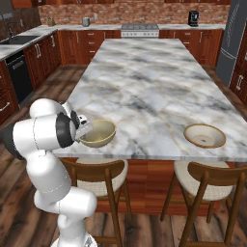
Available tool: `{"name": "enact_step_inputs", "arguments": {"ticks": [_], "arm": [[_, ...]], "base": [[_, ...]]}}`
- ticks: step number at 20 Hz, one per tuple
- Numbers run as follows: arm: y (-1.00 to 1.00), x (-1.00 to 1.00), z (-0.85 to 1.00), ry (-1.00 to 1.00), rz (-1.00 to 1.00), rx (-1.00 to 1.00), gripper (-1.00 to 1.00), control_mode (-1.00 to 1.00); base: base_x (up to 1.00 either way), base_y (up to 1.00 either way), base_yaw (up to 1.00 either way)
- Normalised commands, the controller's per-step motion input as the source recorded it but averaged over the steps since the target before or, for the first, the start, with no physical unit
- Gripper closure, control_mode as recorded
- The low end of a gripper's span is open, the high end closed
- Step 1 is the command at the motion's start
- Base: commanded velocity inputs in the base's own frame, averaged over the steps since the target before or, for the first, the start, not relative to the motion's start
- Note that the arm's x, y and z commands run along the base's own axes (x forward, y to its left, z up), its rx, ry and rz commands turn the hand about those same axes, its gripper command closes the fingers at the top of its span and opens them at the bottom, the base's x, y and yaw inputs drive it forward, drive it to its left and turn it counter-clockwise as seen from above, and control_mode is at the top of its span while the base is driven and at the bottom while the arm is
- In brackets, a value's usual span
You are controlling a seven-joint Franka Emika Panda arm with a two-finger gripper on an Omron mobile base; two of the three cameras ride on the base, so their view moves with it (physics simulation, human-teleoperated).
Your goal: Pick up the bowls from the cabinet and place each bowl in front of a stool on the dining counter.
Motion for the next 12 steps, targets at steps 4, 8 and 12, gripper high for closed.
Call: {"name": "enact_step_inputs", "arguments": {"ticks": [4, 8, 12], "arm": [[0.19, 0.08, 0.00, 0.10, 0.00, 0.04, 1.00, -1.00], [0.15, 0.01, 0.00, 0.01, 0.00, 0.02, 1.00, -1.00], [0.08, 0.00, 0.00, -0.01, 0.00, 0.06, -1.00, -1.00]], "base": [[0.00, 0.00, 0.00], [0.00, 0.00, 0.00], [0.00, 0.00, 0.00]]}}
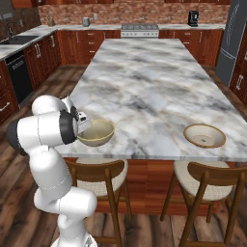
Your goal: Pick up the bowls from the cabinet and place each bowl in front of a stool on the dining counter.
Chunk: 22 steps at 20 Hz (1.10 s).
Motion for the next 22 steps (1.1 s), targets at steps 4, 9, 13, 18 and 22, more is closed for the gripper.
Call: {"name": "enact_step_inputs", "arguments": {"ticks": [4, 9, 13, 18, 22], "arm": [[0.05, 0.00, 0.00, -0.01, 0.00, 0.06, -1.00, -1.00], [0.00, 0.00, 0.06, 0.00, 0.00, 0.01, -1.00, -1.00], [-0.03, -0.10, 0.52, -0.06, -0.07, -0.04, -1.00, -1.00], [-0.53, -0.31, 0.94, -0.01, -0.09, 0.06, -1.00, -1.00], [-0.81, -0.70, 1.00, 0.00, -0.12, 0.06, -1.00, -1.00]], "base": [[0.00, 0.00, 0.00], [0.00, 0.00, 0.00], [0.00, 0.00, 0.00], [0.00, 0.00, 0.00], [0.00, 0.00, 0.00]]}}
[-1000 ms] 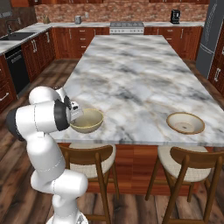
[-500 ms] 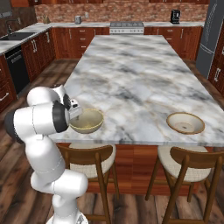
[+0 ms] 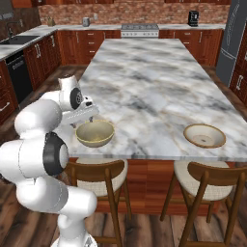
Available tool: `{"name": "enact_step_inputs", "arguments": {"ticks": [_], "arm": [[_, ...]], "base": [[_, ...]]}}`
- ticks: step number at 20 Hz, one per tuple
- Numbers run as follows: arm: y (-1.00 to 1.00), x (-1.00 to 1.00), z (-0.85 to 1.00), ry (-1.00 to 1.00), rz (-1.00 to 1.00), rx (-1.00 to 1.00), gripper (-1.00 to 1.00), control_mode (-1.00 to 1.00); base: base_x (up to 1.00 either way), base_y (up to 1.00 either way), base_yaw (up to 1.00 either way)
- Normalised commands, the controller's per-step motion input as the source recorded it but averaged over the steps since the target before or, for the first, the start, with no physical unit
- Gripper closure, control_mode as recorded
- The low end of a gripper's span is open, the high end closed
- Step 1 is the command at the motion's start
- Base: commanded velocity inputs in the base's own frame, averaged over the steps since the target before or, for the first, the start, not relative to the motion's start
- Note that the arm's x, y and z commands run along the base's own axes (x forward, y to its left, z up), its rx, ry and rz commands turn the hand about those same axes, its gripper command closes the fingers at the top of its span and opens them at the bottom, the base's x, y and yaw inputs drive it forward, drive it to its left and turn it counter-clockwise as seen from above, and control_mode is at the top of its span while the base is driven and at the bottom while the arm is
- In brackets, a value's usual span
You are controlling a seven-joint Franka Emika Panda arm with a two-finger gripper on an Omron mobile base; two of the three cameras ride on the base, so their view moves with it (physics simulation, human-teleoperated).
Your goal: Pick up the bowls from the cabinet and place each bowl in front of a stool on the dining counter.
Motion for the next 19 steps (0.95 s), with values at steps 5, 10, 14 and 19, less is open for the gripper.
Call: {"name": "enact_step_inputs", "arguments": {"ticks": [5, 10, 14, 19], "arm": [[-0.97, -0.92, 0.82, -0.01, -0.19, 0.15, -1.00, -1.00], [-0.89, -1.00, 0.76, -0.04, -0.20, 0.14, -1.00, -1.00], [-0.43, -0.99, 0.63, -0.04, -0.22, 0.09, -1.00, -1.00], [-0.05, -0.73, 0.06, -0.19, -0.25, -0.01, -1.00, -1.00]], "base": [[0.00, 0.00, 0.00], [0.00, 0.00, 0.00], [0.00, 0.00, 0.00], [0.00, 0.00, 0.00]]}}
